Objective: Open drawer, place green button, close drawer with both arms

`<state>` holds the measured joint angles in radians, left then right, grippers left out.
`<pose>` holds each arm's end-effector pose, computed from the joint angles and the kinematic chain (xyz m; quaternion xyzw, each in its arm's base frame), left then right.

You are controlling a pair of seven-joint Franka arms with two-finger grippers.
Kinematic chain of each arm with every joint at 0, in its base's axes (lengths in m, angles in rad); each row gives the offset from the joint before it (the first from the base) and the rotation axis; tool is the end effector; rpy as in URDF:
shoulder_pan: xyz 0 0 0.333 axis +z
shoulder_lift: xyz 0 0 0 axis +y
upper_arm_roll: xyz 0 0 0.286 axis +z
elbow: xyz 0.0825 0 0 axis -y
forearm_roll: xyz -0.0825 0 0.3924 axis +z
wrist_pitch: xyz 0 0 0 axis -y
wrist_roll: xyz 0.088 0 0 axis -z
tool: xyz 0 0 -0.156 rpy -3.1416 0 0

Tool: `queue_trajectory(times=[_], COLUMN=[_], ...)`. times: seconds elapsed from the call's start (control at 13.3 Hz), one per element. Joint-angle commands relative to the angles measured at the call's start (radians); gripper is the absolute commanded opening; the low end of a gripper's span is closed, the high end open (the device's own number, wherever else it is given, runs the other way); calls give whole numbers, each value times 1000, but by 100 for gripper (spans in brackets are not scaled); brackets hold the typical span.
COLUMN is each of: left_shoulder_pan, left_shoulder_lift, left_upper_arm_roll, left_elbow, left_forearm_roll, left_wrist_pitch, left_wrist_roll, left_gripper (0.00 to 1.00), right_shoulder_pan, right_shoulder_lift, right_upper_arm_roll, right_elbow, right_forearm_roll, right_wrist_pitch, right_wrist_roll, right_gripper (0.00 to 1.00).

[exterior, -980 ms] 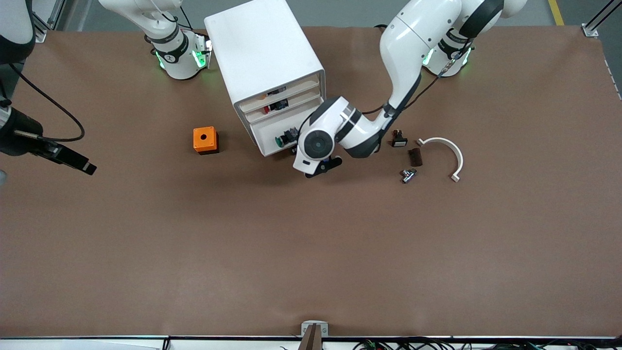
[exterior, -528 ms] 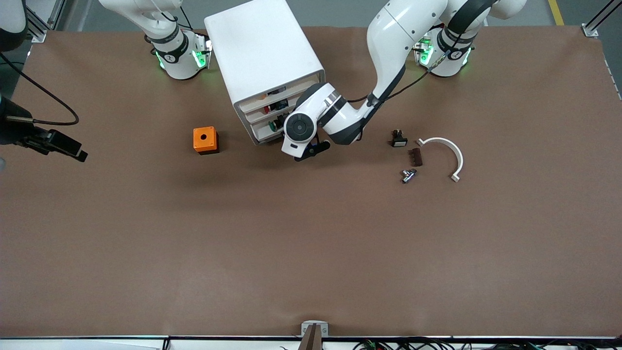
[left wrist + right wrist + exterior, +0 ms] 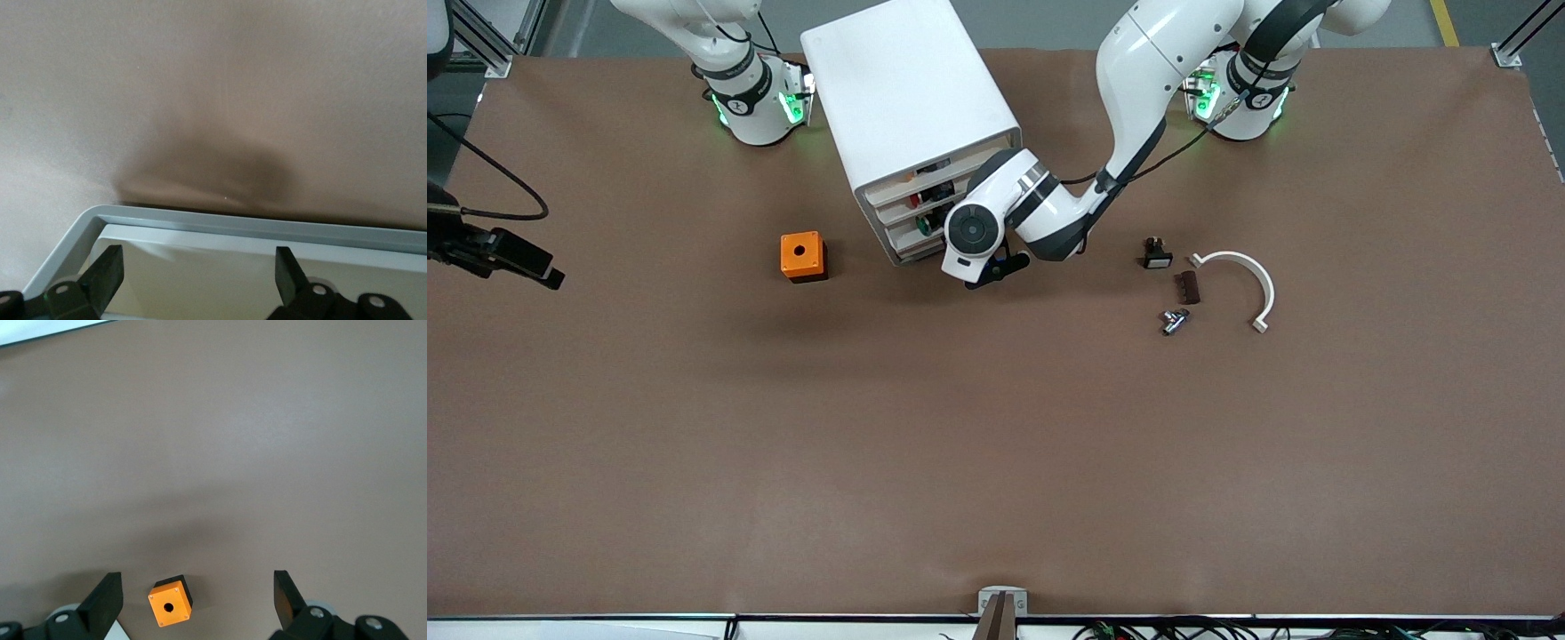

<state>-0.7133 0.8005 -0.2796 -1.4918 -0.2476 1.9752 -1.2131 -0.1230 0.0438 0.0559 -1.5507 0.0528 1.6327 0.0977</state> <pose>0.3460 -0.5586 0.1250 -0.9475 -0.1949 0.2510 0.0348 0.5823 -0.0317 0.5360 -0.9959 0.0834 -0.0187 0.0279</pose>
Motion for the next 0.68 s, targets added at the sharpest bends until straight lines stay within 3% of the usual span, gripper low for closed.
queue_trajectory(times=[0.0, 0.23, 0.45, 0.6], left_shoulder_pan=[41, 139, 239, 305], left_shoulder_lift=[-37, -73, -144, -199], left_upper_arm_roll=[48, 100, 100, 100], left_elbow=[27, 42, 61, 61], left_forearm_roll=[2, 55, 250, 301], left_wrist_pitch=[-9, -9, -15, -50], left_wrist_roll=[-9, 1, -2, 6], left_gripper=[100, 100, 100, 100], right_shoulder_pan=[-99, -162, -156, -155], right_shoulder_lift=[-64, -73, -105, -104], right_upper_arm_roll=[61, 148, 151, 154], right_elbow=[-80, -86, -127, -121], right_forearm_roll=[-10, -31, -34, -34], right_wrist_pitch=[7, 12, 32, 26], right_wrist_roll=[-91, -107, -108, -110], right_gripper=[100, 100, 100, 100])
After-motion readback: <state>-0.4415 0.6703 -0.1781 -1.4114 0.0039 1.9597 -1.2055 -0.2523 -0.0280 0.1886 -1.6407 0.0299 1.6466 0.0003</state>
